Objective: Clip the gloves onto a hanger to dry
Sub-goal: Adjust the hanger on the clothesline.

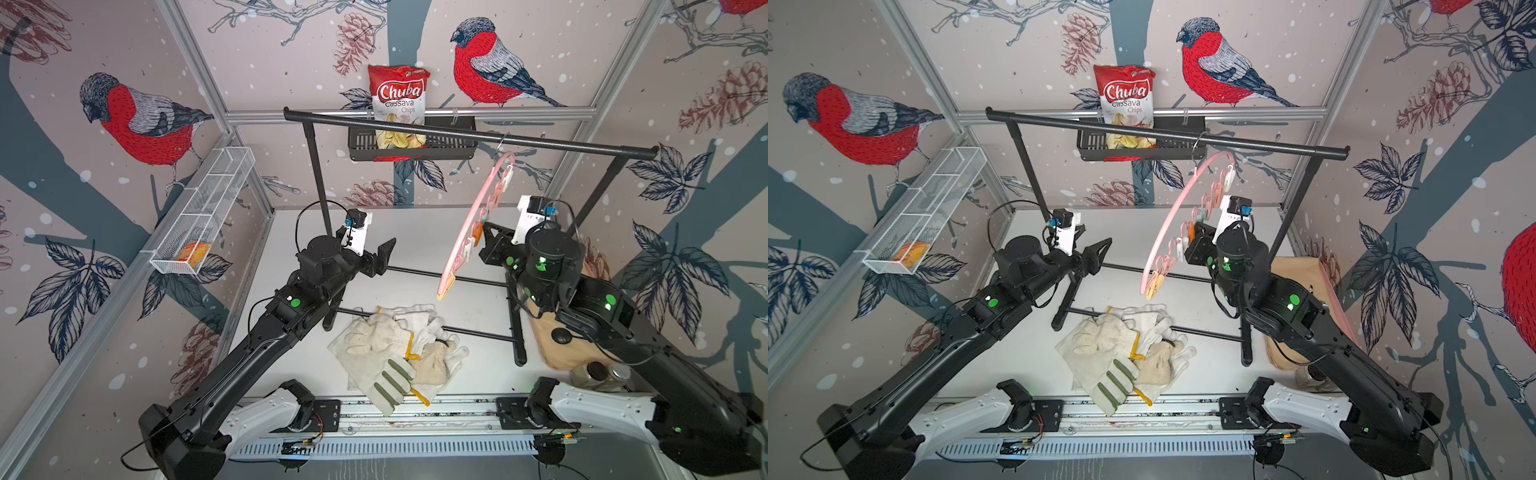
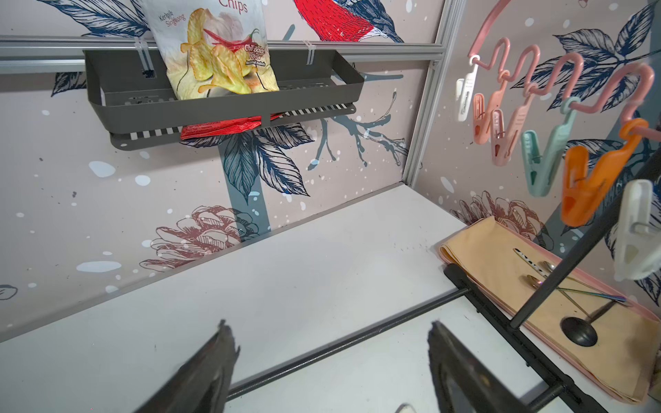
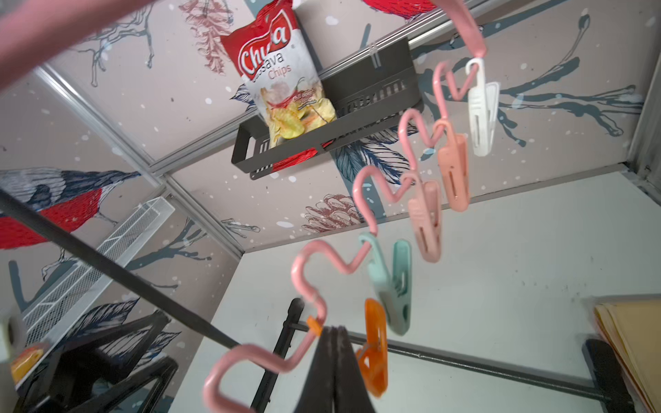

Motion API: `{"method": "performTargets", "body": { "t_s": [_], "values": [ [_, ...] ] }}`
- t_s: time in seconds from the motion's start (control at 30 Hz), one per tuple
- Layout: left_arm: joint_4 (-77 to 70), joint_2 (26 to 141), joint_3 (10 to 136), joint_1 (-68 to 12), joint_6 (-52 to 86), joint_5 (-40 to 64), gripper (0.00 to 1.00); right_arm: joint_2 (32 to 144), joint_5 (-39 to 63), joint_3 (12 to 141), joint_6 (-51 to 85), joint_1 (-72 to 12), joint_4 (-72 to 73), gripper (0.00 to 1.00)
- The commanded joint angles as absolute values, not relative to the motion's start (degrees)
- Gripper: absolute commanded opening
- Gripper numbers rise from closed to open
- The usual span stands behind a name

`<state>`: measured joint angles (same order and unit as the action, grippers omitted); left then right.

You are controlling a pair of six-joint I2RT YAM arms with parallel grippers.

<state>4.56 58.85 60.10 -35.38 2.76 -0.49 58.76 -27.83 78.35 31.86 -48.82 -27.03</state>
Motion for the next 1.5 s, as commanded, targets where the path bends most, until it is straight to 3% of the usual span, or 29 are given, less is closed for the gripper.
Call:
{"method": "performTargets", "body": {
  "t_s": [0.0, 0.17, 0.27, 0.33, 0.37, 0.4, 0.43, 0.53, 1.0, 1.47],
  "values": [
    [5.5, 59.5, 60.6, -35.4, 3.2, -2.9, 0.84, 58.9, -20.0, 79.3, 32.3, -42.9, -24.9, 0.00],
    [5.3, 61.6, 61.4, -35.4, 6.1, -3.0, 0.84, 62.0, -23.0, 85.6, 27.5, -40.2, -29.8, 0.00],
    [5.6, 62.8, 62.3, -35.4, 7.0, -2.6, 0.84, 60.4, -18.2, 85.9, 25.6, -40.2, -25.9, 0.01],
    [5.5, 63.1, 62.2, -35.4, 6.7, -2.3, 0.85, 58.7, -13.8, 84.8, 25.3, -40.2, -22.9, 0.25],
    [5.3, 63.2, 62.3, -35.4, 6.5, -2.3, 0.85, 58.1, -12.0, 84.5, 25.4, -40.2, -21.8, 0.47],
    [5.2, 63.2, 62.1, -35.4, 6.4, -2.3, 0.86, 57.7, -11.1, 84.4, 25.9, -40.3, -21.2, 0.59],
    [5.1, 63.3, 62.1, -35.4, 6.3, -2.2, 0.86, 57.7, -10.3, 84.6, 26.4, -40.4, -21.0, 0.67],
    [5.2, 63.2, 62.1, -35.4, 5.8, -2.5, 0.87, 58.2, -8.6, 86.5, 26.5, -41.6, -20.9, 0.75],
    [5.3, 62.4, 61.1, -35.4, 5.4, -3.9, 0.88, 69.3, -19.3, 101.0, 27.0, -51.7, -23.8, 0.81],
    [5.3, 60.2, 58.9, -35.3, 4.7, -5.2, 0.89, 68.4, -24.5, 95.4, 33.4, -55.1, -22.2, 0.78]
  ]
}}
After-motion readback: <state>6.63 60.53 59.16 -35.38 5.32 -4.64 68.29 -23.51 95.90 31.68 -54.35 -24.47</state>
